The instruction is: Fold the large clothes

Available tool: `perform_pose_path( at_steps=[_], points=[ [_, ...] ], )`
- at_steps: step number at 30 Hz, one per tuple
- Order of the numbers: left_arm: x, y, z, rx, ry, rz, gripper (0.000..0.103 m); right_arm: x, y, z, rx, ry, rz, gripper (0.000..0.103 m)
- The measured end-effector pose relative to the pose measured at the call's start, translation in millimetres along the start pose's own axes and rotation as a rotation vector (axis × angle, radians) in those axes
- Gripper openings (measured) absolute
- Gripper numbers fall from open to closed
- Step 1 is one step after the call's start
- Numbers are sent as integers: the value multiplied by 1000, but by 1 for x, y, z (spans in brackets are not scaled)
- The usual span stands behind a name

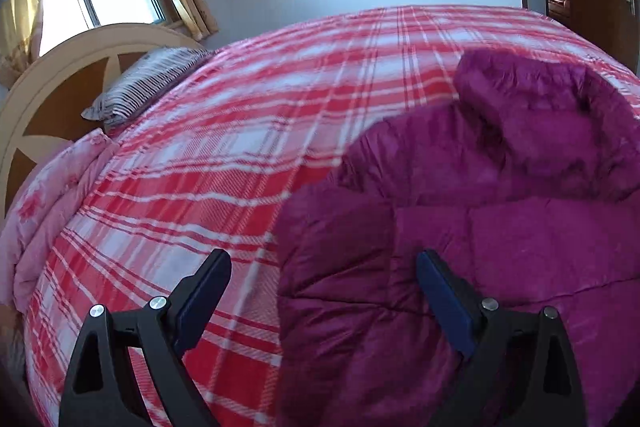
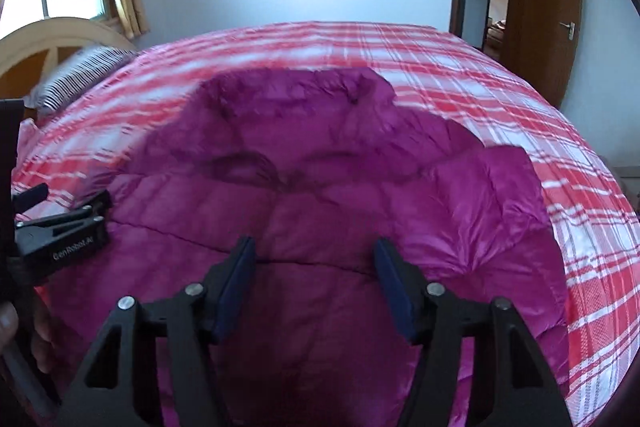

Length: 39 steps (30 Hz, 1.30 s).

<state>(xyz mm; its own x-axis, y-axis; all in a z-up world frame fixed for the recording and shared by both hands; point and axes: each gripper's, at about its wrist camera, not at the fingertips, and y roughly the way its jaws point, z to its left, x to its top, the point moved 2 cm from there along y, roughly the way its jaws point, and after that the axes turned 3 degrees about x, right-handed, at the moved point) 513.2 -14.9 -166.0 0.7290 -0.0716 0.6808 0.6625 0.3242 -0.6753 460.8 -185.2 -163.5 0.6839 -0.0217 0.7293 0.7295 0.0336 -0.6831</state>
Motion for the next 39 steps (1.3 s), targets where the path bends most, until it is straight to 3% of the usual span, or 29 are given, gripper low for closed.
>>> perform_pose_path(
  at_steps=[7, 19, 21, 25, 27, 29, 31, 33, 39],
  points=[
    [-9, 11, -7, -12, 5, 16, 95, -13, 16, -15, 30, 43, 66, 70],
    [-13, 16, -8, 17, -4, 20, 100, -13, 24, -17, 22, 45, 74, 69],
    [-14, 15, -9, 27, -1, 12, 100, -10, 11, -23, 2, 75, 42, 68],
    [-15, 11, -12, 46, 8, -2, 101, 7, -42, -17, -33, 87, -145, 69],
    [-15, 11, -12, 45, 6, -4, 101, 17, -52, -4, -8, 62, -168, 69],
    [-15, 10, -12, 42, 4, -4, 101, 25, -45, 13, 43, 22, -127, 68],
    [-15, 10, -12, 47, 5, -7, 101, 24, -22, 25, 81, -15, -55, 55],
    [-15, 9, -12, 52, 6, -11, 101, 13, 1, 29, 72, -45, 4, 48],
    [-16, 8, -14, 54, 8, -12, 101, -9, 21, 23, 80, -47, 58, 47]
  ],
)
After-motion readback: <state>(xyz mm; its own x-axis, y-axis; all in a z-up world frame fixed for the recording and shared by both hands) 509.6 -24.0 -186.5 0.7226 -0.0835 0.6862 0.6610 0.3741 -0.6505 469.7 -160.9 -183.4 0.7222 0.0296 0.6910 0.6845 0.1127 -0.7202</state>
